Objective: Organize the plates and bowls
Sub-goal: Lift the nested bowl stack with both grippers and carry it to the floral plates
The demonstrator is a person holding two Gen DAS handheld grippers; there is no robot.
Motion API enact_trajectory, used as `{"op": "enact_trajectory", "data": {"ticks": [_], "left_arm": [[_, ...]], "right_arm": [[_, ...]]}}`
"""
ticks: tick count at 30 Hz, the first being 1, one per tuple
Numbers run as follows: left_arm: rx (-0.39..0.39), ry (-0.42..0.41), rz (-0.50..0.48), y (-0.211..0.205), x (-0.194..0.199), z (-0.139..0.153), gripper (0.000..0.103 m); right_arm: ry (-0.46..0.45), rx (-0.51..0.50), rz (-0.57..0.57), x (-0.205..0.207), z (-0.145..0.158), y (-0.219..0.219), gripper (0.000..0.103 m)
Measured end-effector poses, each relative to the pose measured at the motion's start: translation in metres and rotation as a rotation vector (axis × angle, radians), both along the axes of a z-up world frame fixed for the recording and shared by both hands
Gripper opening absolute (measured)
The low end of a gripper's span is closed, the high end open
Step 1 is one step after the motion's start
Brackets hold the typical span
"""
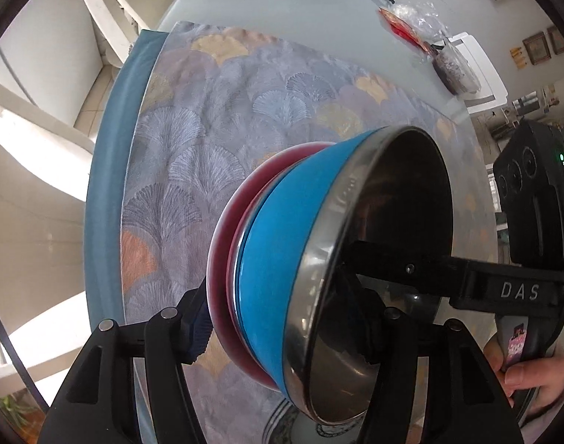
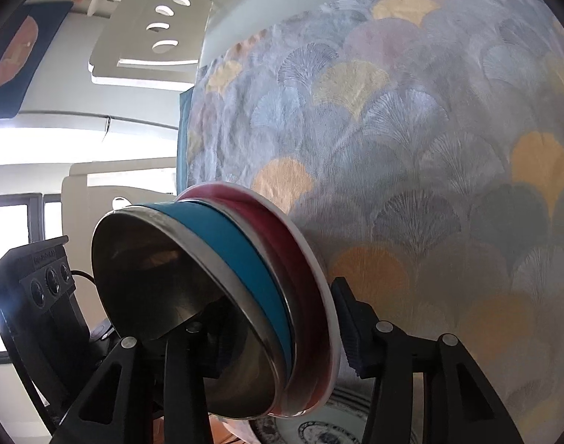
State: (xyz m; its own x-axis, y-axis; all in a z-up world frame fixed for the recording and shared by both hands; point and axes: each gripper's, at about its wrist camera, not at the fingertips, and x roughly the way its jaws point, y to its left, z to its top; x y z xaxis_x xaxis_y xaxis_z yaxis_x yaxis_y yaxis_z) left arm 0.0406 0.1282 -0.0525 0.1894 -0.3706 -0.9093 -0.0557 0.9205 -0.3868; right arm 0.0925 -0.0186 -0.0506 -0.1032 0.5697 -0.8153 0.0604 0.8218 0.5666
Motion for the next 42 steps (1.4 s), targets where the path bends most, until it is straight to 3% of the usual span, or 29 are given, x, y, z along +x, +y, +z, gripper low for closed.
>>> {"op": "enact_trajectory", "data": {"ticks": [8, 20, 26, 29, 35, 42], "left_arm": [[-0.074, 0.047, 0.030, 0.001, -0.006, 0.010, 0.061], [-0.101, 0.117, 0.001, -0.016, -0.017, 0.025, 0.062], [-0.094, 0.174, 0.057, -0.015, -0.021, 0.014, 0.061], [-0.065, 0.137, 0.049, -0.019, -0.028, 0.028, 0.062], [-0.091, 0.162, 0.055, -0.028, -0.042, 0.037, 0.062], [-0.056, 0.193, 0.038, -0.048, -0.067, 0.038, 0.060]], "right_arm": [[-0.020, -0.008, -0.070, -0.009, 0.027, -0.009, 0.047], [-0.050, -0.047, -0.169, -0.026, 0.060, -0.023, 0.047], [0.006, -0.025, -0.186, -0.030, 0.042, -0.028, 0.047], [-0.013, -0.024, -0.162, -0.033, 0.049, -0.025, 0.047], [-0.037, -0.053, -0.124, -0.041, 0.068, -0.030, 0.047], [0.015, -0.047, -0.090, -0.062, 0.067, -0.044, 0.049]]}}
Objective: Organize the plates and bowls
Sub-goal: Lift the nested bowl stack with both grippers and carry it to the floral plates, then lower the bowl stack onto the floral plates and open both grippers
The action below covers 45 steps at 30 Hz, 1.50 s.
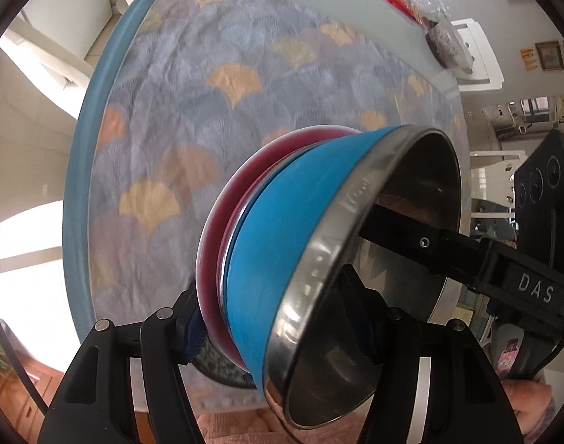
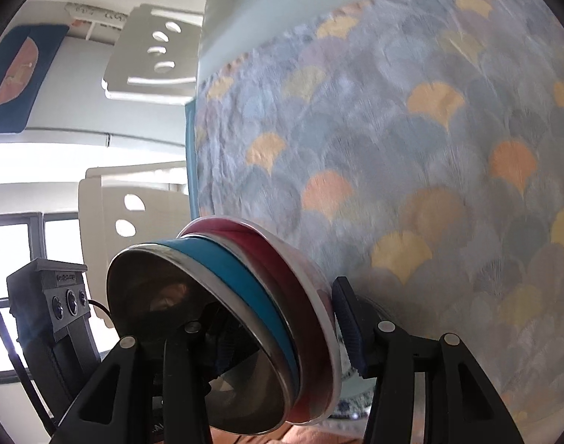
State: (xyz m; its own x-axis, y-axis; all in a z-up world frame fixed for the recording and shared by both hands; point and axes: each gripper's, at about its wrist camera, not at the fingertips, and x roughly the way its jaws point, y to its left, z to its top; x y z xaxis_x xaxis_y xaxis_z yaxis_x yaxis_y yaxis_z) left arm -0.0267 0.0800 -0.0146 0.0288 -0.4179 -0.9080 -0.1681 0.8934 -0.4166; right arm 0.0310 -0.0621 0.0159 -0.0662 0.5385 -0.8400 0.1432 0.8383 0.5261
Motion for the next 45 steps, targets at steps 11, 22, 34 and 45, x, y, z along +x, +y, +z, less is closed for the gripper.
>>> {"op": "enact_trajectory", "data": {"ticks": [11, 22, 34, 45], "left_arm": [[-0.078, 0.096, 0.076, -0.001, -0.052, -0.025, 0.060], [-0.108, 0.144, 0.146, 0.007, -0.079, -0.043, 0.060], [-0.105, 0.124, 0.160, 0.014, -0.086, -0.044, 0.060], [0.002, 0.008, 0.118, 0.015, -0.098, -0.005, 0.060]], "right_arm": [[0.071, -0.037, 0.110, -0.038, -0.013, 0.000, 0.049], [0.127, -0.073, 0.180, -0.067, -0.037, 0.007, 0.049], [0.128, -0.056, 0.158, -0.075, -0.042, 0.001, 0.048], [-0.046, -0.068, 0.229, -0.075, -0.001, -0.011, 0.048]]}}
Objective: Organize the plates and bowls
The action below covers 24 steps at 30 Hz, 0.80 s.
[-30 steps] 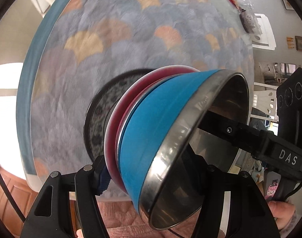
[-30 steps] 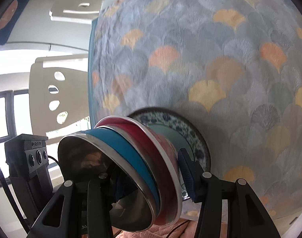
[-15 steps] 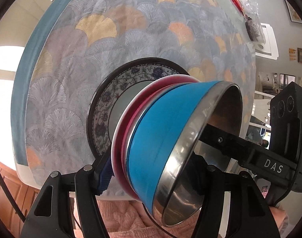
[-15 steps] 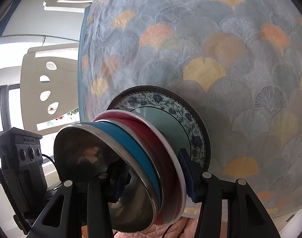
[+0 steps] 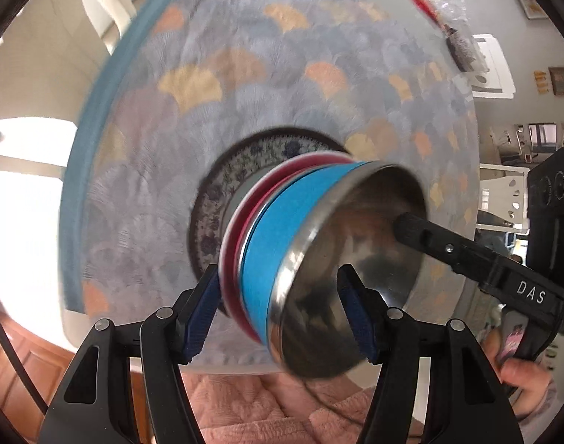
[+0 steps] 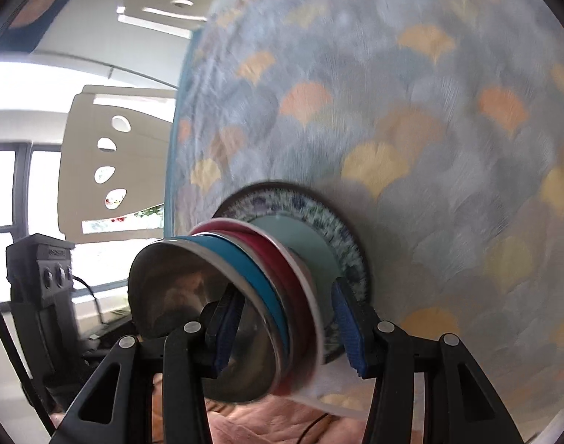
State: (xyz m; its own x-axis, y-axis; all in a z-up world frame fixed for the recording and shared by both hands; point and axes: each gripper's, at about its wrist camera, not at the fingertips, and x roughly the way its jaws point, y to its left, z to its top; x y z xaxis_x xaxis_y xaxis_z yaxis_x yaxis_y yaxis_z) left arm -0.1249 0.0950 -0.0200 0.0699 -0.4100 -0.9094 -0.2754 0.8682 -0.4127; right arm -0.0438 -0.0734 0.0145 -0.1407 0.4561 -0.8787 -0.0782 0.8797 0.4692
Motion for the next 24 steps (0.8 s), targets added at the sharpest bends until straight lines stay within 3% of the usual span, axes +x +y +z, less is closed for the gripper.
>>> {"op": "enact_trajectory", "data": {"ticks": [5, 8, 12, 14, 15, 16, 19, 24], "left_arm": [[0.089, -0.086, -0.008, 0.006, -0.011, 0.039, 0.063], [0.185, -0.150, -0.028, 0.008, -0.020, 0.059, 0.063], [0.303, -0.212, -0.080, 0.003, -0.033, 0.057, 0.068], [0.358, -0.213, -0.100, 0.002, -0.038, 0.048, 0.069], [0.358, -0.214, -0.102, 0.002, -0.040, 0.045, 0.069], [0.349, -0.215, -0.099, 0.003, -0.041, 0.042, 0.070], [0.322, -0.192, -0.099, 0.002, -0.039, 0.033, 0.072], [0.340, -0.213, -0.104, -0.002, -0.039, 0.033, 0.072]], "right_arm": [[-0.139, -0.020, 0.143, -0.018, 0.042, 0.007, 0.048], [-0.231, -0.040, 0.248, -0.038, 0.059, 0.016, 0.048], [-0.376, -0.115, 0.389, -0.065, 0.064, 0.031, 0.057], [-0.437, -0.140, 0.424, -0.074, 0.058, 0.038, 0.067], [-0.446, -0.147, 0.433, -0.076, 0.054, 0.040, 0.079], [-0.448, -0.159, 0.442, -0.077, 0.048, 0.042, 0.082], [-0.448, -0.209, 0.437, -0.074, 0.038, 0.044, 0.082], [-0.429, -0.189, 0.432, -0.072, 0.031, 0.048, 0.092]]}}
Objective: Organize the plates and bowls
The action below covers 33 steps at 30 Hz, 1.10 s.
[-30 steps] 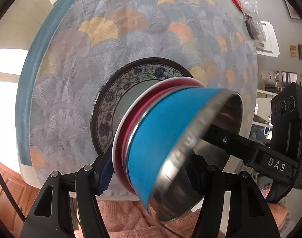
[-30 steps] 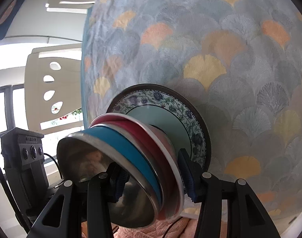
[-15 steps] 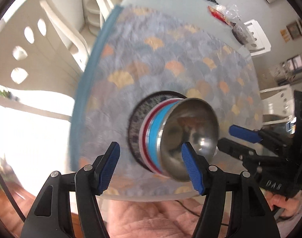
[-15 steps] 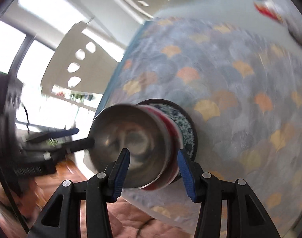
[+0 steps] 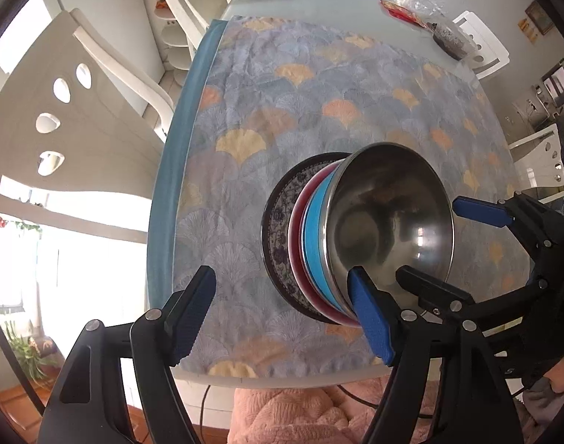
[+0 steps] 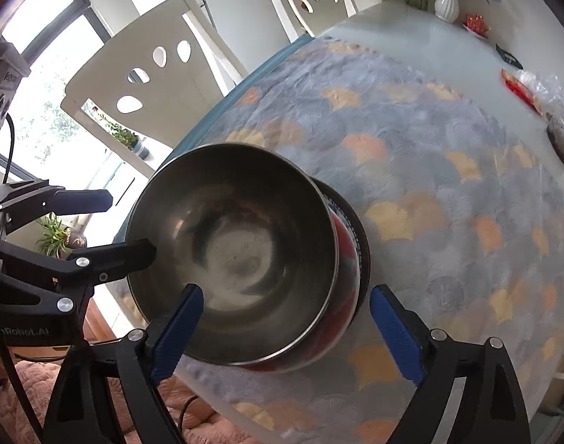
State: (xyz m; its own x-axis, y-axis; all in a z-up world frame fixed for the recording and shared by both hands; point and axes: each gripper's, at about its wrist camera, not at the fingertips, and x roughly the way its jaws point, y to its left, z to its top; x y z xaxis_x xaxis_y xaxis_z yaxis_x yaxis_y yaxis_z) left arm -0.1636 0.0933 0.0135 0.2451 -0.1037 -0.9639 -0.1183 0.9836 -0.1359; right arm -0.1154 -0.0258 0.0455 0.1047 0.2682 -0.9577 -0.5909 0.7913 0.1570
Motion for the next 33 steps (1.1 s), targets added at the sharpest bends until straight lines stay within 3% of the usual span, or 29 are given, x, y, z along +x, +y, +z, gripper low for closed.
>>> {"op": "enact_trajectory", "data": {"ticks": [3, 20, 33], "left_arm": [[0.016, 0.004, 0.010, -0.001, 0.002, -0.004, 0.075], [0.032, 0.074, 0.032, -0.005, 0.008, -0.017, 0.076], [0.088, 0.067, 0.029, -0.013, 0.013, -0.016, 0.076]], "right_arm": [[0.002, -0.001, -0.001, 0.000, -0.001, 0.003, 0.103], [0.001, -0.014, 0.014, 0.004, -0.009, 0.003, 0.103], [-0.003, -0.002, 0.011, 0.006, -0.008, -0.003, 0.103]]}}
